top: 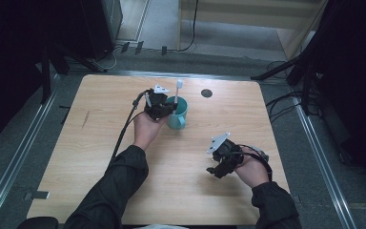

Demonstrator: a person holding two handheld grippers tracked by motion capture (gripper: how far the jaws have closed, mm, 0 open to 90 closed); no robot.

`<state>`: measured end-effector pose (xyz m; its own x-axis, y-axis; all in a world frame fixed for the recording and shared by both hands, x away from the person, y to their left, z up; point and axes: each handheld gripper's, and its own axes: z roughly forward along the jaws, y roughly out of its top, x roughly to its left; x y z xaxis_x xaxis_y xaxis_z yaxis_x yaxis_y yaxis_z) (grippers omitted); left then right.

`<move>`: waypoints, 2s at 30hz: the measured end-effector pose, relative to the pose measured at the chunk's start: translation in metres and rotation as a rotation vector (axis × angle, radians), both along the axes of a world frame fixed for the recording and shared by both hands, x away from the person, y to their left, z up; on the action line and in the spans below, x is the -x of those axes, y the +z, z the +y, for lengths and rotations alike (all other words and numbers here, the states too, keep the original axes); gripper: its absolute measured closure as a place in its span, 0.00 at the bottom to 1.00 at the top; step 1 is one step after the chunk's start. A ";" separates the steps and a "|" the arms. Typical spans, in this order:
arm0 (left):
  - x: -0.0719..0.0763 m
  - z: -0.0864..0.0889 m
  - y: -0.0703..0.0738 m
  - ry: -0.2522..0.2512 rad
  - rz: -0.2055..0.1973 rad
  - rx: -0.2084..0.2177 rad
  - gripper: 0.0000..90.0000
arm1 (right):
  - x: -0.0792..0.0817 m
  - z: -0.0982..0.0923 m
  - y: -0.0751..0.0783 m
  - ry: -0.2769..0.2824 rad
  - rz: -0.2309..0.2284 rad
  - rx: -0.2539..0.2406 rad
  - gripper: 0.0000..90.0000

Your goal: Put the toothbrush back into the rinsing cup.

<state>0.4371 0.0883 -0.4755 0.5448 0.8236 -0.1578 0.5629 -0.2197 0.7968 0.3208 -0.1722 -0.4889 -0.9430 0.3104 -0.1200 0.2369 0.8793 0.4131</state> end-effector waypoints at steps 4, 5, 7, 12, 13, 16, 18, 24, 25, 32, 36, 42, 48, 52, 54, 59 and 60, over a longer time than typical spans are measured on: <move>-0.003 0.002 0.001 0.009 0.013 -0.003 0.93 | 0.000 0.000 0.000 0.000 0.000 0.000 0.24; -0.004 0.002 0.002 0.012 0.019 -0.003 0.93 | 0.000 0.000 0.000 0.000 0.000 0.001 0.24; -0.006 0.001 0.002 0.023 0.025 -0.002 0.93 | 0.000 0.000 0.000 -0.001 0.001 0.002 0.24; -0.008 -0.001 0.002 0.020 0.042 -0.002 0.93 | 0.000 0.001 -0.001 0.003 0.001 0.002 0.24; -0.008 -0.002 0.001 0.019 0.044 -0.007 0.93 | 0.000 0.001 -0.001 0.003 0.002 0.002 0.24; -0.008 -0.003 0.001 0.014 0.051 -0.011 0.93 | 0.000 0.001 -0.001 0.003 0.002 0.003 0.24; -0.009 -0.003 0.001 0.013 0.052 -0.011 0.92 | 0.000 0.001 -0.001 0.003 0.001 0.003 0.24; -0.008 -0.003 0.002 0.011 0.058 -0.008 0.88 | 0.000 0.001 -0.001 0.007 0.004 0.005 0.24; -0.008 -0.003 0.002 0.010 0.055 -0.017 0.88 | 0.000 0.001 -0.001 0.007 0.004 0.005 0.24; -0.003 -0.006 0.008 0.004 0.035 -0.005 0.83 | 0.000 0.001 -0.002 0.008 0.007 0.006 0.24; -0.001 -0.004 0.015 -0.012 0.051 0.003 0.80 | -0.001 0.001 -0.002 0.009 0.009 0.007 0.24; 0.008 0.003 0.027 -0.039 0.055 -0.028 0.75 | 0.000 0.001 -0.002 0.006 0.013 0.010 0.24; 0.020 0.012 0.038 -0.068 0.059 -0.030 0.69 | -0.001 0.001 -0.003 0.008 0.007 0.014 0.24; 0.032 0.020 0.040 -0.080 0.057 -0.021 0.66 | 0.000 -0.001 -0.003 0.001 0.015 0.014 0.24; 0.038 0.025 0.041 -0.089 0.067 -0.009 0.65 | 0.000 -0.001 -0.003 0.000 0.015 0.016 0.24; 0.053 0.034 0.039 -0.108 0.089 -0.025 0.60 | 0.001 -0.001 -0.004 0.006 0.016 0.019 0.24; 0.056 0.036 0.037 -0.114 0.094 -0.032 0.59 | 0.001 0.000 -0.004 0.007 0.019 0.020 0.24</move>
